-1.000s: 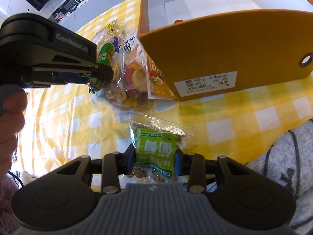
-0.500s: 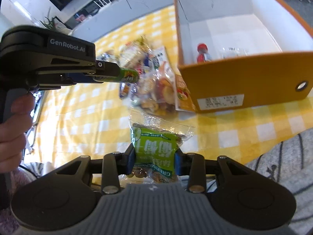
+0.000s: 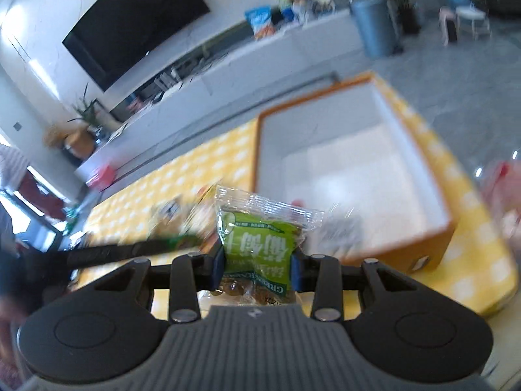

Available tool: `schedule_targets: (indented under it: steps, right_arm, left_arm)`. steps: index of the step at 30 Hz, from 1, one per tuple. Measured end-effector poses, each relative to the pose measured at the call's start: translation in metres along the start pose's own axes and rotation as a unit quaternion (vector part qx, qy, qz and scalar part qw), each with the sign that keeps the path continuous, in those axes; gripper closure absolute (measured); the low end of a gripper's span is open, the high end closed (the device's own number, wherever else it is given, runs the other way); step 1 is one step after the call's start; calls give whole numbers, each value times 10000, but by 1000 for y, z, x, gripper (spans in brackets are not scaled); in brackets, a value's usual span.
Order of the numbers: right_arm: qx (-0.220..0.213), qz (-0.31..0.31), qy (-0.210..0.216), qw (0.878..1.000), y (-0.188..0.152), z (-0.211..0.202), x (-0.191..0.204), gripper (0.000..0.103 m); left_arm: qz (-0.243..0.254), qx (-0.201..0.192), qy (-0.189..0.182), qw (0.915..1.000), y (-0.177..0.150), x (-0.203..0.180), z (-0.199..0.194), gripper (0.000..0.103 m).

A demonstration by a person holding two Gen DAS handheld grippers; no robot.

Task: Organize snacks
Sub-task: 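Lower the raisin packet into the orange box and open the right tool while the left carries the sausage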

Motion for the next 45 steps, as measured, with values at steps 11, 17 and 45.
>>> schedule_targets:
  steps: [11, 17, 45]
  right_arm:
    - [619, -811, -1230, 9872, 54, 91, -38, 66]
    - [1308, -1342, -1904, 9637, 51, 128, -57, 65]
    - [-223, -288, -1314, 9907, 65, 22, -82, 35]
  left_arm:
    - [240, -39, -237, 9994, 8, -9, 18, 78]
    - [398, -80, -201, 9990, 17, -17, 21, 78]
    - [1165, 483, 0, 9920, 48, -112, 114, 78]
Point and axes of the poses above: each gripper's, at about its wrist camera, not at the fingertips, and z roughly the way its jaws point, x to its left, y to its top, the point moved 2 cm from there along z, roughly the way its jaws point, and after that the axes turned 11 degrees about z, right-handed, at the moved point
